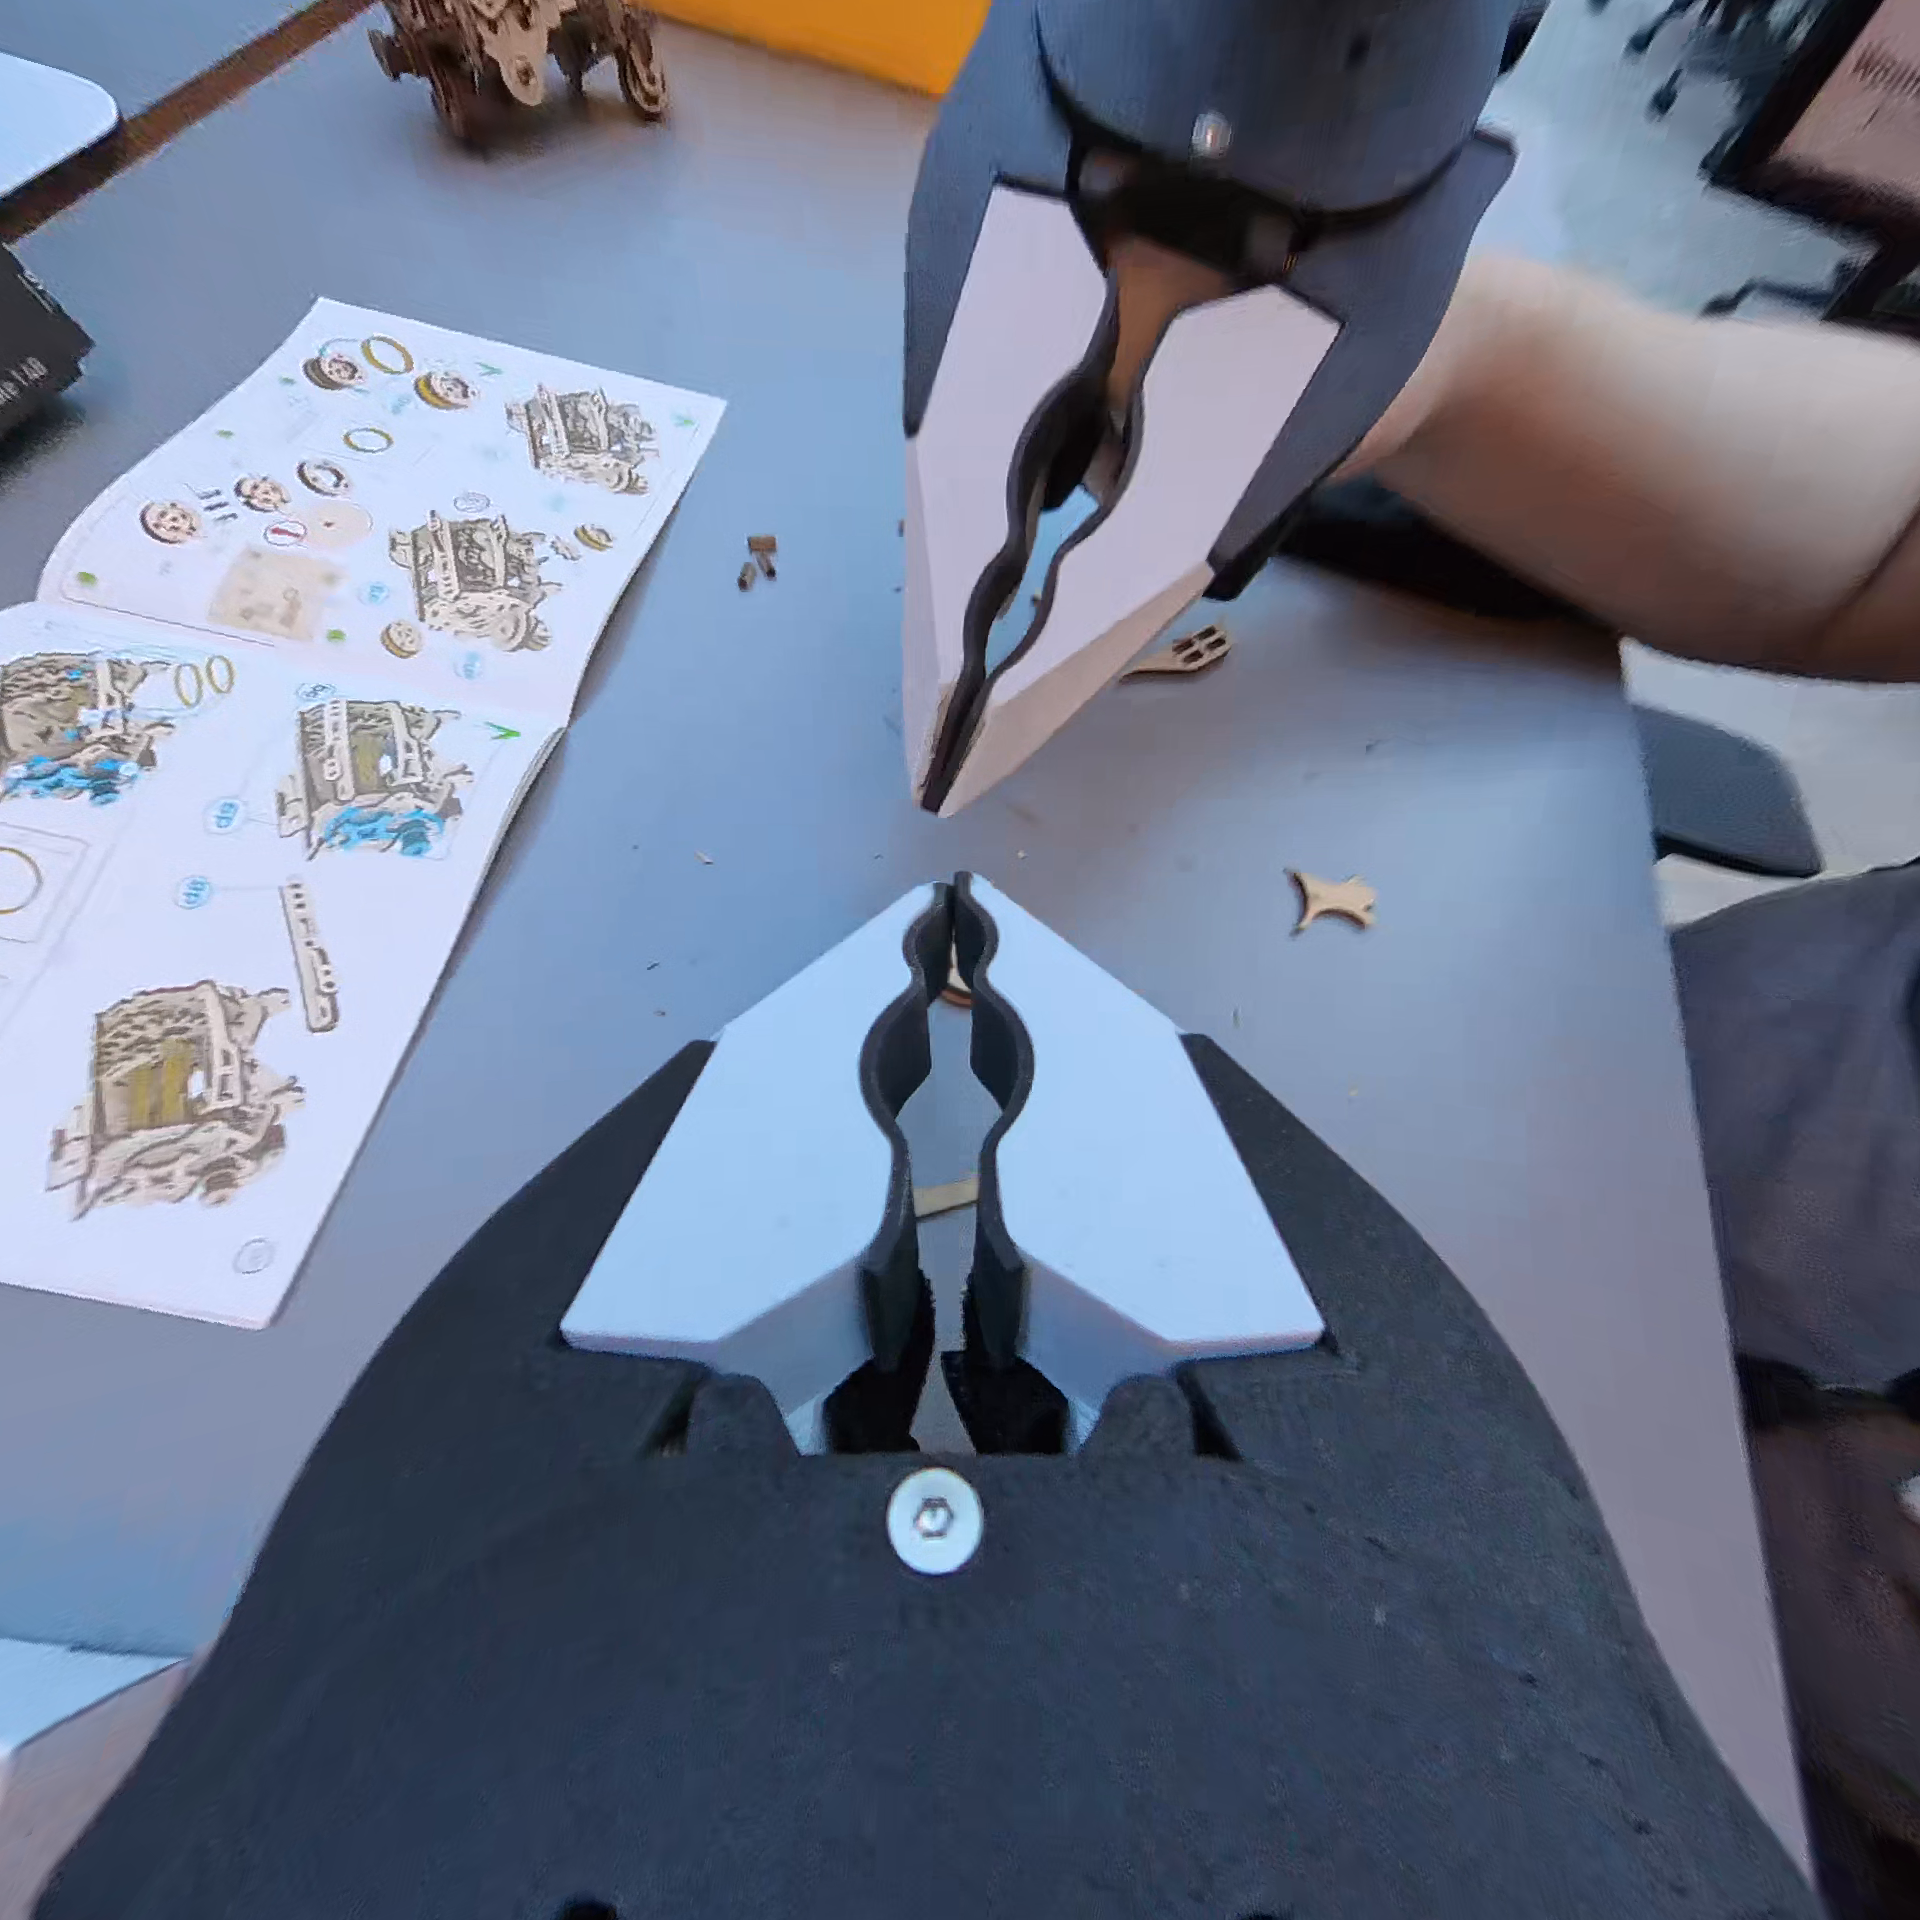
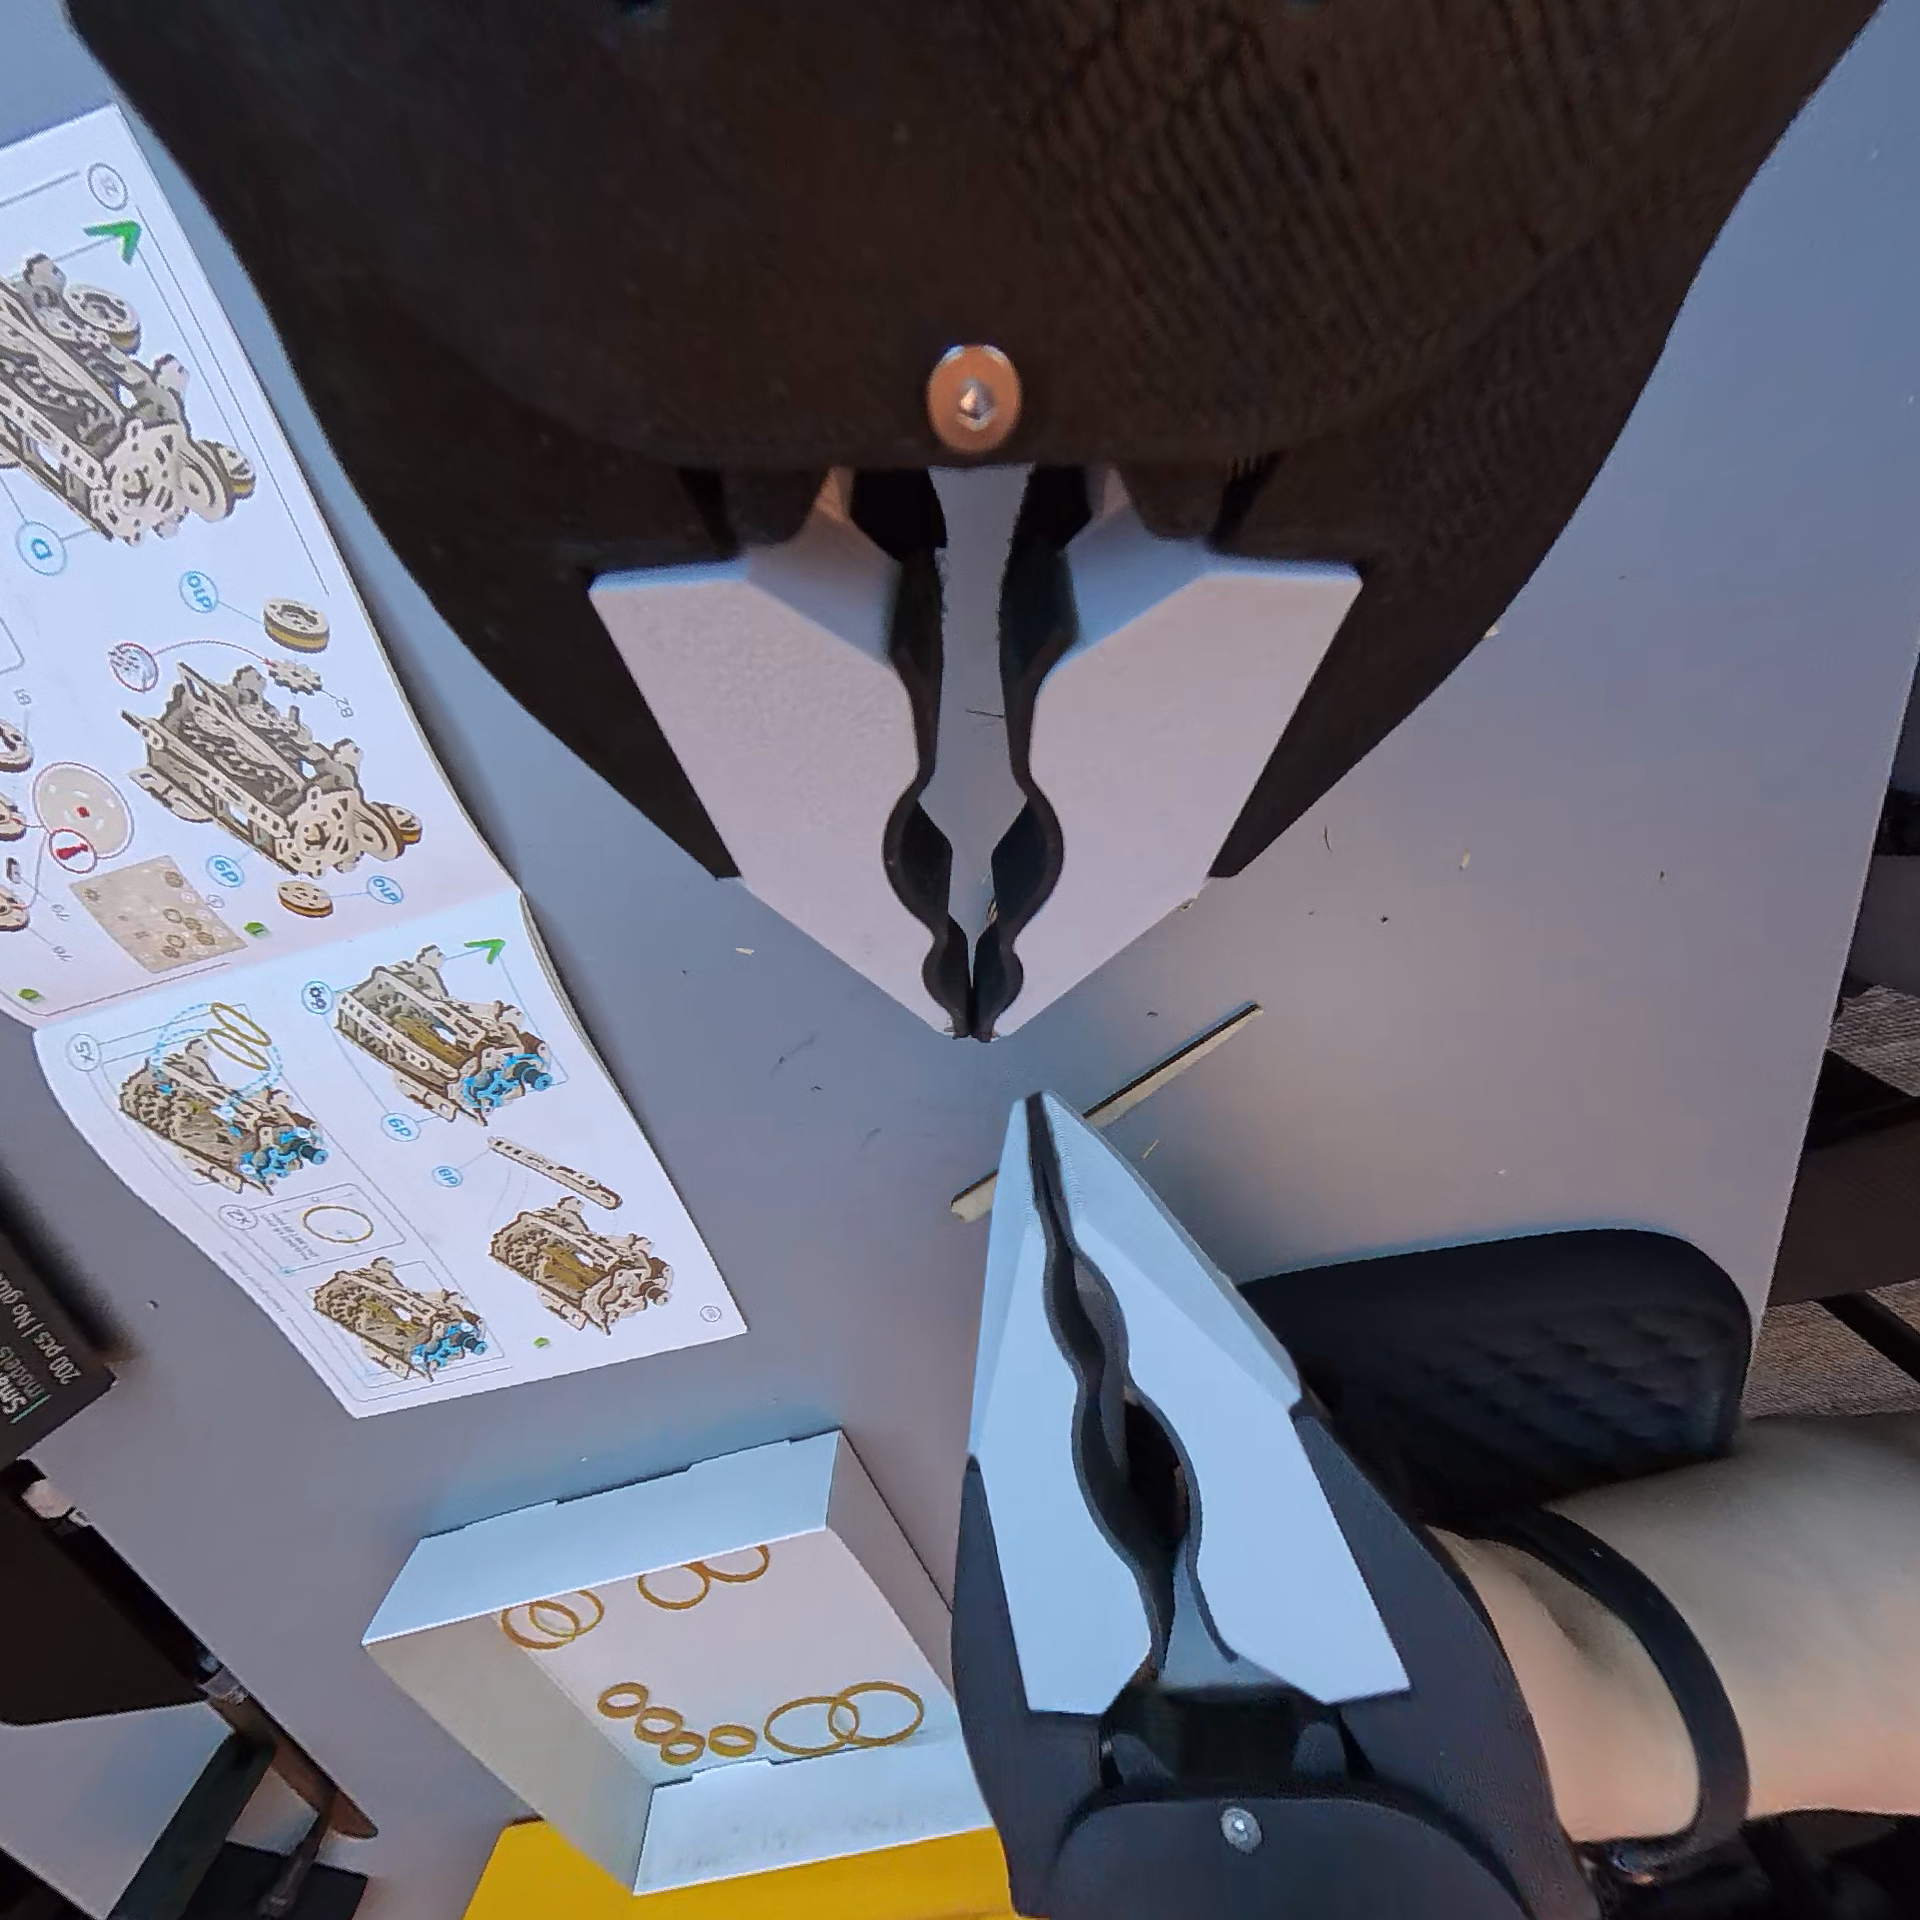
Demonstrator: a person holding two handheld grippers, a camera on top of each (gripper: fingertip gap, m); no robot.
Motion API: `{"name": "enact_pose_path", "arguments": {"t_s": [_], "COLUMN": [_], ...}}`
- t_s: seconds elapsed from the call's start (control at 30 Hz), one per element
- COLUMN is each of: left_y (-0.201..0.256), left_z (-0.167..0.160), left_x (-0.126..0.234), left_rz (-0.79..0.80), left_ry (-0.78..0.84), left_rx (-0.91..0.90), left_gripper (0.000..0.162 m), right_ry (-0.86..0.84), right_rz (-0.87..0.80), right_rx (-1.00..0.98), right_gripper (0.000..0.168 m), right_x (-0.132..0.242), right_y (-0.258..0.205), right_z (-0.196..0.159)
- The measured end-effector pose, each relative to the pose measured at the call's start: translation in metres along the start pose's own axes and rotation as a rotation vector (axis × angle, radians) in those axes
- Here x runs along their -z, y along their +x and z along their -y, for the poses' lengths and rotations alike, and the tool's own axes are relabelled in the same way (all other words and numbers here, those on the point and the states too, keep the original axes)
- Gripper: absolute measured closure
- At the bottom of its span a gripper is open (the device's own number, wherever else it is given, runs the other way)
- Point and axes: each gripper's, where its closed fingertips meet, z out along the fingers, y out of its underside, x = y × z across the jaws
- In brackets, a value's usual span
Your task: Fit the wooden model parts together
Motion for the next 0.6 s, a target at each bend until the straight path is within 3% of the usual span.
{"name": "enact_pose_path", "arguments": {"t_s": [0.03,0.1,0.23,0.37,0.53,0.6], "left_y": [0.002,0.010,0.024,0.018,0.018,0.014], "left_z": [0.001,0.002,0.005,-0.005,0.011,-0.008], "left_x": [0.000,-0.004,-0.011,-0.012,-0.008,-0.025], "left_rz": [-0.012,-0.086,-0.378,-0.521,-0.527,-0.468], "left_ry": [0.012,0.021,0.019,-0.008,-0.005,-0.062], "left_rx": [0.034,0.151,0.599,0.852,0.891,0.910], "left_gripper": [0.162,0.162,0.162,0.162,0.162,0.162], "right_ry": [-0.003,-0.021,-0.075,-0.068,-0.026,-0.043], "right_rz": [-0.005,-0.021,-0.004,0.029,0.080,0.082], "right_rx": [0.002,-0.007,-0.113,-0.213,-0.208,-0.194], "right_gripper": [0.168,0.168,0.168,0.168,0.168,0.168], "right_x": [0.000,0.000,0.003,0.011,0.017,0.015], "right_y": [0.000,0.004,0.013,0.018,0.008,0.005], "right_z": [0.000,-0.003,-0.020,-0.029,-0.017,-0.018]}}
